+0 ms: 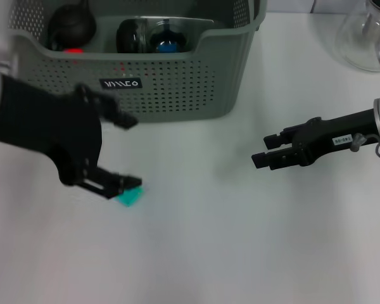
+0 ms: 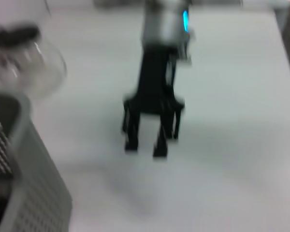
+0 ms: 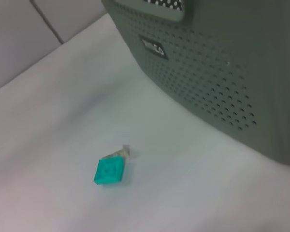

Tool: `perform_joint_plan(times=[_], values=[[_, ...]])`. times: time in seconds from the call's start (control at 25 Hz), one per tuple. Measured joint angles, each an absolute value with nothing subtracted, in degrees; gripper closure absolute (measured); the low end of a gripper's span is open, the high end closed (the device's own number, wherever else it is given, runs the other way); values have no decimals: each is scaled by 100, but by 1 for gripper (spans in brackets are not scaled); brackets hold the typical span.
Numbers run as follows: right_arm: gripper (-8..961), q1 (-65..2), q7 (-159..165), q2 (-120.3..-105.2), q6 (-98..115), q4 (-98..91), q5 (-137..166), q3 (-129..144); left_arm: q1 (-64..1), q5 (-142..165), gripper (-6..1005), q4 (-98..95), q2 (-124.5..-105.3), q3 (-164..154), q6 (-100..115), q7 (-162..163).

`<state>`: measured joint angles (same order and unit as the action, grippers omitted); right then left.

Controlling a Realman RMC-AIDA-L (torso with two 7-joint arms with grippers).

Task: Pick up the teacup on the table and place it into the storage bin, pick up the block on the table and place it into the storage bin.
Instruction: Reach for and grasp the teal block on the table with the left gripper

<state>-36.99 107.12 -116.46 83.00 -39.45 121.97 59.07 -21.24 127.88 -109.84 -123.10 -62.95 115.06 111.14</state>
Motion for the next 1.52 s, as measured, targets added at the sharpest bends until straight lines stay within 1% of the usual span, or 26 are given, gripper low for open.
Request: perform_joint_plan(times=[0.12,0.36,0.52,0.96,1.24,1.52], values=[[279,-3717,10786,-11676,8319,-3943,12165,5905,-2235,13630,163,-10948,-12409,-6980,11288,10921],[279,-3801,10923,-11775,8328,-3939,12156,5880,-2649,15075,165,-10377,-12405,-8449,10767,10773],[279,-3843,10980,-11810,8298,-3937,12154,5880,-3005,15784,166,-9756,-12417,-9307,10460,10709],[279,-3872,11000,-11877,8191,-3937,12155,5879,-4021,16043,169,-8066,-12428,-10135,10070,10491],[279,-3853,10986,-11915,8117,-3852,12155,5870,-4312,16056,170,-7382,-12437,-10291,9756,10344],[279,-3823,10959,-11933,8073,-3808,12155,5862,-4408,16025,171,-6941,-12443,-10314,9404,10221]])
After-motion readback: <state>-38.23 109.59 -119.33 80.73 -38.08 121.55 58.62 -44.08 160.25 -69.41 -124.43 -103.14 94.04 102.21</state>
